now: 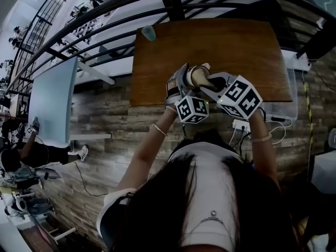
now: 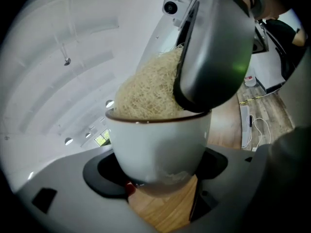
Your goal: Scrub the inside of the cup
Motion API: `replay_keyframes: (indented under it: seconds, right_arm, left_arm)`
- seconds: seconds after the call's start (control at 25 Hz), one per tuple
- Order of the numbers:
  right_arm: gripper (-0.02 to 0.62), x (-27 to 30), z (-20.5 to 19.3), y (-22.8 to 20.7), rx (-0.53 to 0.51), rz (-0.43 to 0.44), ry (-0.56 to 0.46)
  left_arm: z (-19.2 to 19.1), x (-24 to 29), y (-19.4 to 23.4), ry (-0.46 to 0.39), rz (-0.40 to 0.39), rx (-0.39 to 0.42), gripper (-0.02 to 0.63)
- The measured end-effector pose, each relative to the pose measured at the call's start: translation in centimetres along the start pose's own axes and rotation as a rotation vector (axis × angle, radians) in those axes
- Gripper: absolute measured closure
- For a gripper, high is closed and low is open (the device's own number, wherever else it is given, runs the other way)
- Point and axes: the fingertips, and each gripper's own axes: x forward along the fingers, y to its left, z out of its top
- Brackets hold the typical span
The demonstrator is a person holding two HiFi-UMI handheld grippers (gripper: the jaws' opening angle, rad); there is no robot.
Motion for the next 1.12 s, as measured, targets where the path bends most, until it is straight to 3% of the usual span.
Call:
replay_keyframes:
  seconds: [0.36, 1.12]
  right_arm:
    - [0.522, -0.1, 0.7, -1.4, 0.039, -0.048, -0.084]
    - [0.522, -1.4, 1.8, -5.4, 0.178, -0.197, -0.233]
  left_arm:
    - [-0.4, 1.1, 0.1, 0.044, -0.031, -0.142, 0.207]
    - [-2.2, 2.3, 0.9, 0.057, -0.061, -0.327, 0.207]
